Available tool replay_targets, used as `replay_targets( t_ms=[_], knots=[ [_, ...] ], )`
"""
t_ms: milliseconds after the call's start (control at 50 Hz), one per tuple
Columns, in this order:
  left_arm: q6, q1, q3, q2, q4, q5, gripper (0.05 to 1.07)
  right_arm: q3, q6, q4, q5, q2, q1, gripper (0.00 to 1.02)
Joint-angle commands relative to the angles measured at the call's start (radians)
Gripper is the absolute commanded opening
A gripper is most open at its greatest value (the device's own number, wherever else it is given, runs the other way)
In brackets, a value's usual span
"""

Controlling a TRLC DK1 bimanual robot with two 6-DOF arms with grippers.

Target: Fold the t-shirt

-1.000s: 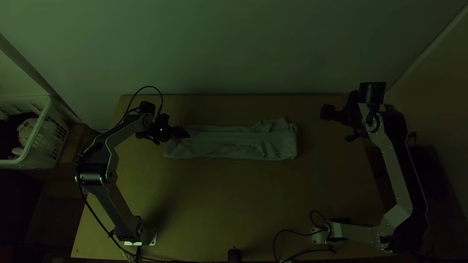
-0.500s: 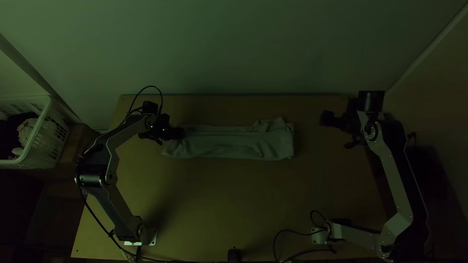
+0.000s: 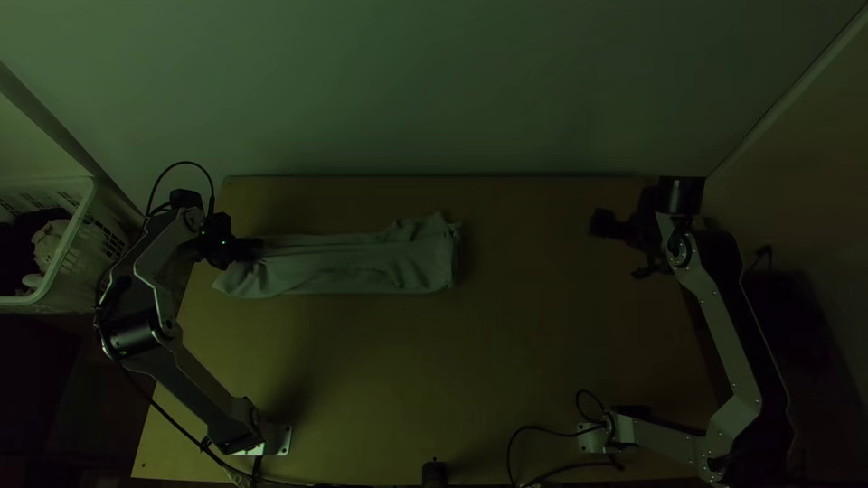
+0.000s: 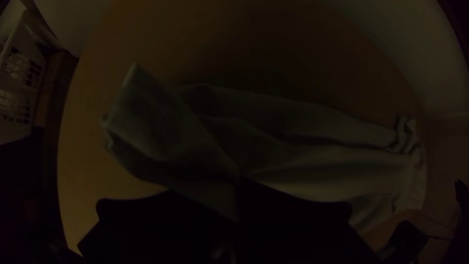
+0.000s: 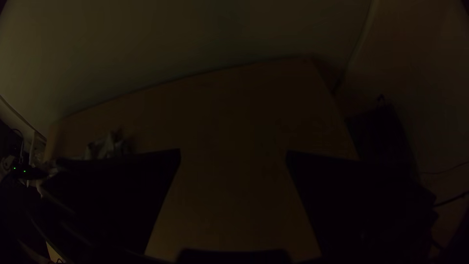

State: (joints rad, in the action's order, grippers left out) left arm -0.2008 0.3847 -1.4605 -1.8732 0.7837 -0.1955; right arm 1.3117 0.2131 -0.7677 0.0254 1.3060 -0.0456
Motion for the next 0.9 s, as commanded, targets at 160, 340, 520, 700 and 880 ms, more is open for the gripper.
replay_targets(
  t_ms=[160,340,520,700,880],
  knots=[
    [-0.072,0.023,-0.098,0.071,0.147,0.154,0.08,-0.038,0.023,0.036,-0.005,-0.033,0.01,0.99],
    [-0.045,-0.081,-0.12,0.152,0.236,0.16,0.08,-0.054,0.039,0.036,-0.005,-0.042,0.01,0.99],
    [0.023,-0.231,-0.245,0.172,0.39,0.162,0.08,-0.074,0.039,0.036,-0.005,-0.067,0.023,0.99],
    [0.084,-0.374,-0.386,0.141,0.471,0.188,0.08,-0.088,0.035,0.036,-0.005,-0.088,0.038,0.99],
    [0.164,-0.504,-0.537,0.031,0.569,0.242,0.08,-0.118,0.039,0.036,-0.005,-0.111,0.038,0.99]
  ],
)
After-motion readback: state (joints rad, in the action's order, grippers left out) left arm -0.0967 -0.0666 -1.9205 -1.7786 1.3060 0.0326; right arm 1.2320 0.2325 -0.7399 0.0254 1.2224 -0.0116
